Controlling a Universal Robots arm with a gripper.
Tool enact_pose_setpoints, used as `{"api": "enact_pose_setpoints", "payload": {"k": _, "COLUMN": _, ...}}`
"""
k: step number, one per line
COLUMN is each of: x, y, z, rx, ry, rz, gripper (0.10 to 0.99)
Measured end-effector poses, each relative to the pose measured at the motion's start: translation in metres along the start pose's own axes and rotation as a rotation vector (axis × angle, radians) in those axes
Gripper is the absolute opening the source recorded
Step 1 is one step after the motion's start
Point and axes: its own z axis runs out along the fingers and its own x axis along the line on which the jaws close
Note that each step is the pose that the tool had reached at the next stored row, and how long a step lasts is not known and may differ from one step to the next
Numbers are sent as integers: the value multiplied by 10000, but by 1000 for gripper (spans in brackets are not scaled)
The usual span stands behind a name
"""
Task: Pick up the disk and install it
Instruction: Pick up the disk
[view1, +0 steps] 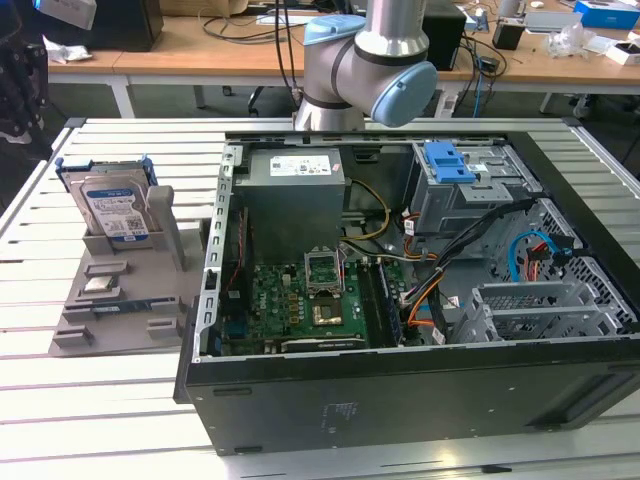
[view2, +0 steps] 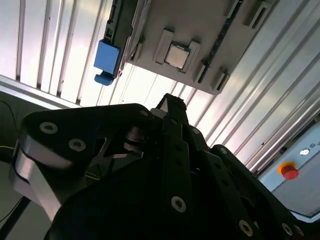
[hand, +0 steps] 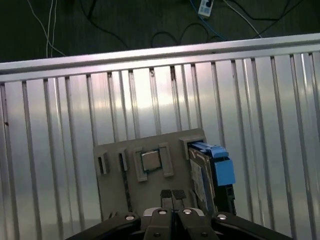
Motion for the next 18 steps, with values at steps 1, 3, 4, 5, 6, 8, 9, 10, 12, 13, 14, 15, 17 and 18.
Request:
{"api": "enact_pose_setpoints", "payload": {"k": 1, "x": 0, "y": 0, "z": 0, "rx": -3, "ry": 4, "rz": -114, "gripper": 106}}
{"api": "enact_pose_setpoints", "payload": {"k": 3, "x": 0, "y": 0, "z": 0, "rx": -9, "ry": 15, "rz": -388, "gripper": 106}}
{"api": "enact_pose_setpoints", "payload": {"k": 4, "x": 0, "y": 0, "z": 0, "rx": -11, "ry": 19, "rz": -465, "gripper": 106}}
{"api": "enact_pose_setpoints", "payload": {"k": 5, "x": 0, "y": 0, "z": 0, "rx": -15, "ry": 25, "rz": -610, "gripper": 106}}
{"api": "enact_pose_setpoints", "payload": {"k": 6, "x": 0, "y": 0, "z": 0, "rx": -16, "ry": 28, "rz": -688, "gripper": 106}}
{"api": "enact_pose_setpoints", "payload": {"k": 8, "x": 0, "y": 0, "z": 0, "rx": -21, "ry": 37, "rz": -890, "gripper": 106}}
{"api": "enact_pose_setpoints", "payload": {"k": 9, "x": 0, "y": 0, "z": 0, "rx": -23, "ry": 41, "rz": -990, "gripper": 106}}
{"api": "enact_pose_setpoints", "payload": {"k": 10, "x": 0, "y": 0, "z": 0, "rx": -26, "ry": 45, "rz": -1099, "gripper": 106}}
{"api": "enact_pose_setpoints", "payload": {"k": 12, "x": 0, "y": 0, "z": 0, "rx": -31, "ry": 54, "rz": -1321, "gripper": 106}}
{"api": "enact_pose_setpoints", "payload": {"k": 13, "x": 0, "y": 0, "z": 0, "rx": -34, "ry": 58, "rz": -1430, "gripper": 106}}
{"api": "enact_pose_setpoints", "payload": {"k": 14, "x": 0, "y": 0, "z": 0, "rx": -36, "ry": 62, "rz": -1518, "gripper": 106}}
{"api": "enact_pose_setpoints", "payload": {"k": 15, "x": 0, "y": 0, "z": 0, "rx": -39, "ry": 67, "rz": -1631, "gripper": 106}}
{"api": "enact_pose_setpoints", "payload": {"k": 17, "x": 0, "y": 0, "z": 0, "rx": -43, "ry": 75, "rz": -1836, "gripper": 106}}
{"api": "enact_pose_setpoints", "payload": {"k": 18, "x": -1, "y": 0, "z": 0, "rx": -45, "ry": 78, "rz": -1917, "gripper": 106}}
